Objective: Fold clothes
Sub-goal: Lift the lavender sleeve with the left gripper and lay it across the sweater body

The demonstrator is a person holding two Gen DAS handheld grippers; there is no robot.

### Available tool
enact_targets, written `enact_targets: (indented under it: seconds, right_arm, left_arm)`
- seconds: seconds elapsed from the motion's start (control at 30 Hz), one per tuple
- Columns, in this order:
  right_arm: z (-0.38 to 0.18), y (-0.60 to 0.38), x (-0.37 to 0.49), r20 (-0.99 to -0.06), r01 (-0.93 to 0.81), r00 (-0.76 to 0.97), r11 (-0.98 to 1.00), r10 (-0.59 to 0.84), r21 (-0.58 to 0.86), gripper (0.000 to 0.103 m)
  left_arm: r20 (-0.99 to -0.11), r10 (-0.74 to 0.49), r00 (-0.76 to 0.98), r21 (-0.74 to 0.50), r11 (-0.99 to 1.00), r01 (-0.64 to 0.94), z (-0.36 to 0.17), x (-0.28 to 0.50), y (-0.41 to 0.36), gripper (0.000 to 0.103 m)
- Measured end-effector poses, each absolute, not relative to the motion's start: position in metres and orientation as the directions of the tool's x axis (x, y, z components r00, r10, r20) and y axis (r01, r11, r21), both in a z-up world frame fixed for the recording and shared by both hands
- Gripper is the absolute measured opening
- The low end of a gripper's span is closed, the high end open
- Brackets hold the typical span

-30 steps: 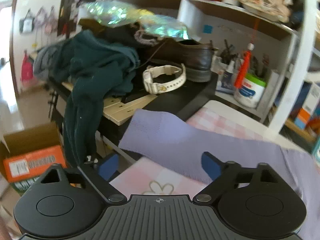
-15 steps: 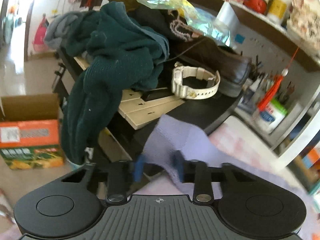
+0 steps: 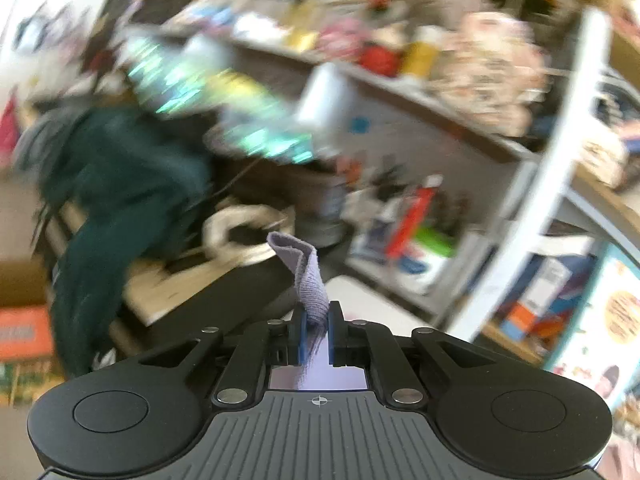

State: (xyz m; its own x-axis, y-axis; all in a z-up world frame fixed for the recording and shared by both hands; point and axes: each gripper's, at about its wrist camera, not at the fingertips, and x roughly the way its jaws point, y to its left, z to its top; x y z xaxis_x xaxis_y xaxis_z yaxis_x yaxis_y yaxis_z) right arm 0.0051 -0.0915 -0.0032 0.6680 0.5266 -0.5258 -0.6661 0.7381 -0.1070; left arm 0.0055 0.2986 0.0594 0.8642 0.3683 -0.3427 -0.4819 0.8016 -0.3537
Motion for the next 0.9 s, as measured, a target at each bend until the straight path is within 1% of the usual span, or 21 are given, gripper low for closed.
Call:
enact_targets:
  seconds: [0.07, 0.1, 0.33, 0.57, 0.67, 0.77, 0.9]
  right_arm:
    - [-0.003, -0.105, 0.004, -0.518, -0.632, 0.703, 0.762, 0.487, -0.142, 0.099]
    - [-0.002, -0.115, 0.005, -0.517, -0.617, 0.712, 0.775, 0.476, -0.136, 0.099]
    - [-0.001, -0.173, 0.011, -0.525, -0.536, 0.719, 0.844, 0.456, -0.002, 0.099]
    - [-0.002, -0.2, 0.018, -0.525, -0.488, 0.709, 0.865, 0.471, 0.117, 0.099]
    - [-0.003, -0.195, 0.019, -0.543, -0.48, 0.71, 0.872, 0.449, 0.095, 0.099]
    - [-0.003, -0.186, 0.015, -0.551, -0.493, 0.715, 0.869, 0.431, 0.04, 0.099]
    - [-0.005, -0.178, 0.012, -0.556, -0.507, 0.721, 0.862, 0.414, -0.015, 0.099]
  left_arm:
    - [-0.311, 0.328, 0.892, -0.335, 0.84, -0.426, 0.074, 0.014, 0.282, 0.008]
    - [-0.3, 0.3, 0.906, -0.331, 0.857, -0.394, 0.081, 0.019, 0.273, 0.008]
    - [-0.249, 0.094, 0.964, -0.298, 0.939, -0.169, 0.113, 0.058, 0.203, 0.008]
    - [-0.224, -0.075, 0.972, -0.274, 0.962, 0.011, 0.138, 0.107, 0.13, 0.008]
    - [-0.228, -0.137, 0.964, -0.283, 0.957, 0.069, 0.14, 0.127, 0.102, 0.008]
    - [-0.233, -0.196, 0.952, -0.275, 0.953, 0.129, 0.137, 0.145, 0.075, 0.008]
    - [-0.267, -0.243, 0.932, -0.265, 0.949, 0.171, 0.126, 0.165, 0.045, 0.008]
